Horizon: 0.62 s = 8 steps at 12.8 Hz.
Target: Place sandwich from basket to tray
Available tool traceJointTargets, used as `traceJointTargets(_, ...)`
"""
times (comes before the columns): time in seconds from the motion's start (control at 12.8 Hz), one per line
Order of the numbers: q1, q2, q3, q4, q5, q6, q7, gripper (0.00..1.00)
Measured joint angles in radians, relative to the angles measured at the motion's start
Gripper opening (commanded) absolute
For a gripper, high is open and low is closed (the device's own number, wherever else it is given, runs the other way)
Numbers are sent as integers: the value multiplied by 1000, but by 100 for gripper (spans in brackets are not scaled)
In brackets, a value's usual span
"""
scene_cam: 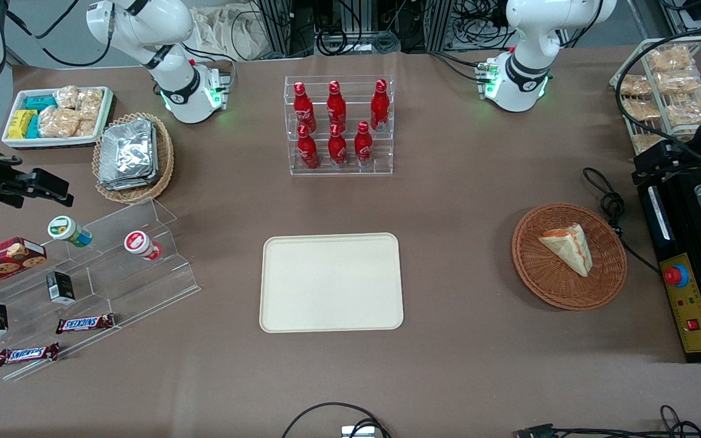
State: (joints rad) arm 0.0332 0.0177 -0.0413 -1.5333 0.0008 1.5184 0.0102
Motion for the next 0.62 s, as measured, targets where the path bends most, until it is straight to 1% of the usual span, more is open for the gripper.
traceJointTargets(0.39,1,7,-2,-1,3,-9,-1,100)
traceJointTargets(0.62,7,34,5,-23,26,-6,-11,100)
